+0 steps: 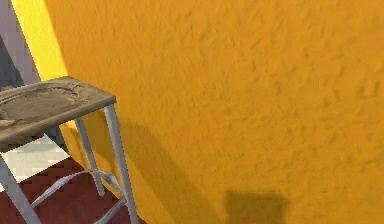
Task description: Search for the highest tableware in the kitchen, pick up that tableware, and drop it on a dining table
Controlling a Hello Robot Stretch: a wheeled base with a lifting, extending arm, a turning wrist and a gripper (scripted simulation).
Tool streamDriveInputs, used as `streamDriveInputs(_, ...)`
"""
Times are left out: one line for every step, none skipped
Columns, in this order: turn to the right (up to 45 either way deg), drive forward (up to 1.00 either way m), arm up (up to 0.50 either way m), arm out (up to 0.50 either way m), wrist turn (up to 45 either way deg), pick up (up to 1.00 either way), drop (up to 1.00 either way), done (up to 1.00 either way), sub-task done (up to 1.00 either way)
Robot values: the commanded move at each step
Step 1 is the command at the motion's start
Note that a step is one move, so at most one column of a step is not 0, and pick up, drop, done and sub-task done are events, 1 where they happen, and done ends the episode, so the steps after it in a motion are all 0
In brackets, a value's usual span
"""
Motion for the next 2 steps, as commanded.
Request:
streamDriveInputs(0.0,0.00,0.00,0.00,-45.0,0.00,0.00,0.00,0.00)
streamDriveInputs(0.0,0.00,0.00,0.00,-6.0,0.00,0.00,0.00,0.00)
